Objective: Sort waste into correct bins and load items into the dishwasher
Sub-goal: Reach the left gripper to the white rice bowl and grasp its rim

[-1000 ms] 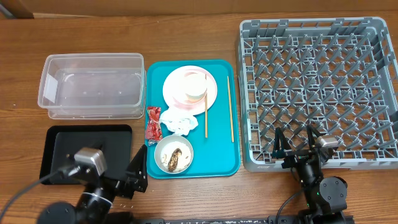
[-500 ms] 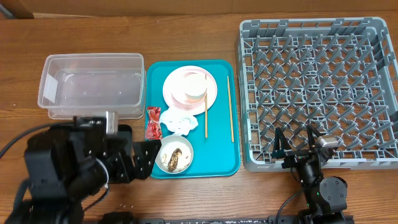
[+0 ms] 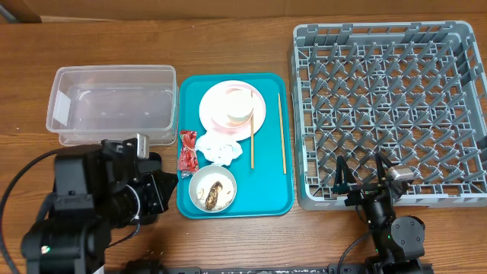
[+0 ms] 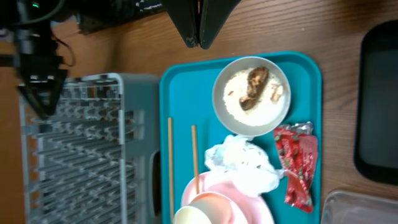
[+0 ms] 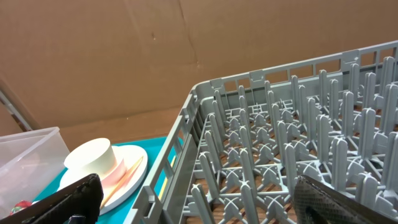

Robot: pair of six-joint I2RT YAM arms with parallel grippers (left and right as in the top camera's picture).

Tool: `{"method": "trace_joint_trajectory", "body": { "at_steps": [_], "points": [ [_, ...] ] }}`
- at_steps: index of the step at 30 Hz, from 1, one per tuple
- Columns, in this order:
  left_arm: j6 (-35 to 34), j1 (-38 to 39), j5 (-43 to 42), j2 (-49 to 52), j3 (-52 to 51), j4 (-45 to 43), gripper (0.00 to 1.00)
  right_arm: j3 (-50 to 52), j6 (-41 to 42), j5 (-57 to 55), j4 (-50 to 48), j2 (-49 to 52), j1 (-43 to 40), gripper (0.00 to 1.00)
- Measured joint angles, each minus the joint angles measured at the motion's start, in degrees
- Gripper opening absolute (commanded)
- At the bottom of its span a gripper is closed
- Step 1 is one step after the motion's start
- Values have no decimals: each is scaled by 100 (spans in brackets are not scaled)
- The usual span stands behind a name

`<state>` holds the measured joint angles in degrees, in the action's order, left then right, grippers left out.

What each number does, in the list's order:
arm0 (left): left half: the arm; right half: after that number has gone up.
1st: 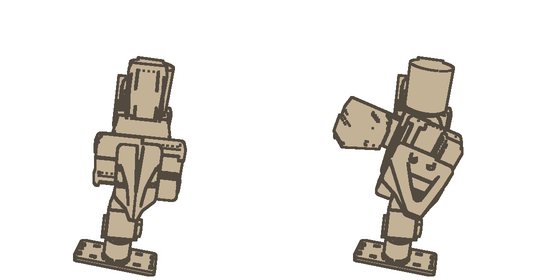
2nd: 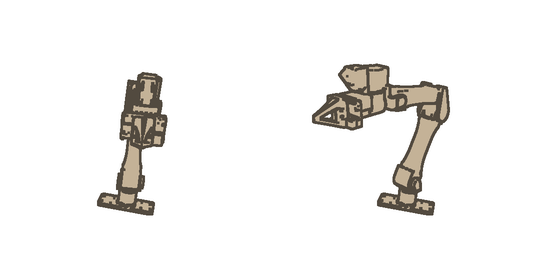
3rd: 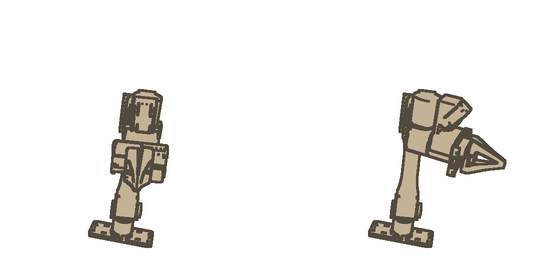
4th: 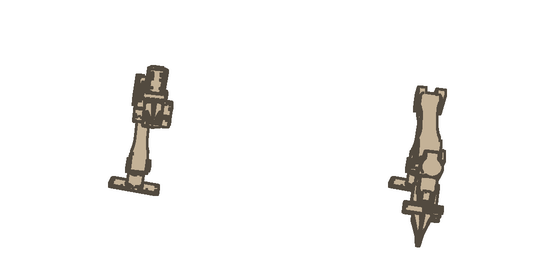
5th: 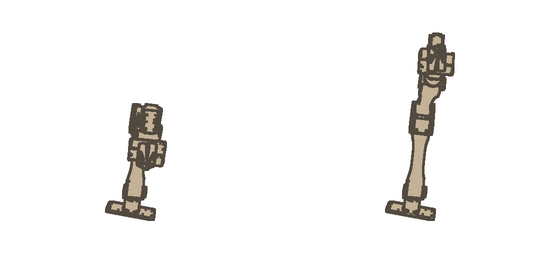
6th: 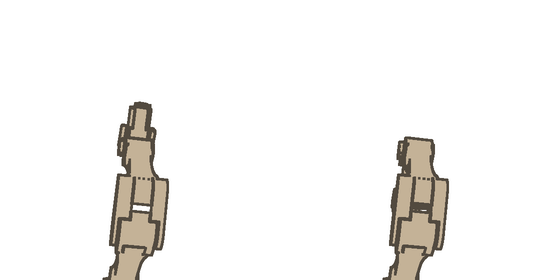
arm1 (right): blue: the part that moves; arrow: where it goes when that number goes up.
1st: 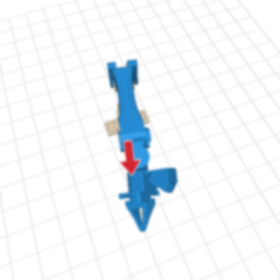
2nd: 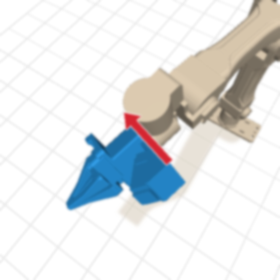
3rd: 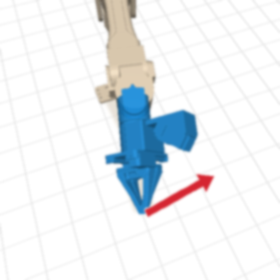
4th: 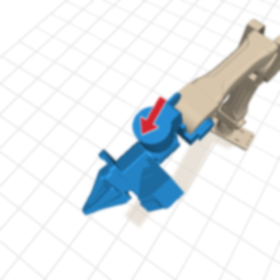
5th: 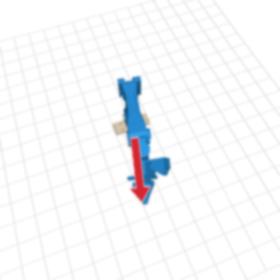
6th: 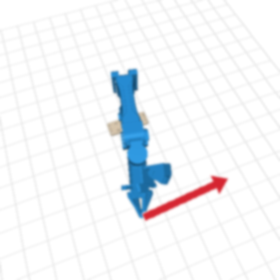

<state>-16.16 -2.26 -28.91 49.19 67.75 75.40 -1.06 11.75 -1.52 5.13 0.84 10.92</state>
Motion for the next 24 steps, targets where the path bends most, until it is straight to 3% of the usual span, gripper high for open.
{"method": "trace_joint_trajectory", "body": {
  "at_steps": [6, 12, 15, 20, 24],
  "points": [
    [-393, 741, 382, 13, -807, -643, 4, 0, 2, 0, 0, 0, -2, 100],
    [-1014, 2044, 1161, 199, -975, -1121, 8, 0, 2, 2, 0, 0, -2, 100],
    [-1305, 2754, 1626, 490, -975, -1300, 14, 0, 2, 2, -2, 0, 0, 100],
    [-1718, 3987, 2393, 1499, -981, -1906, 37, 0, 4, 0, 0, 0, 0, 100],
    [-1805, 4341, 2643, 2258, -986, -2170, 38, 0, 2, 2, 2, 0, 0, 100]
  ]
}}
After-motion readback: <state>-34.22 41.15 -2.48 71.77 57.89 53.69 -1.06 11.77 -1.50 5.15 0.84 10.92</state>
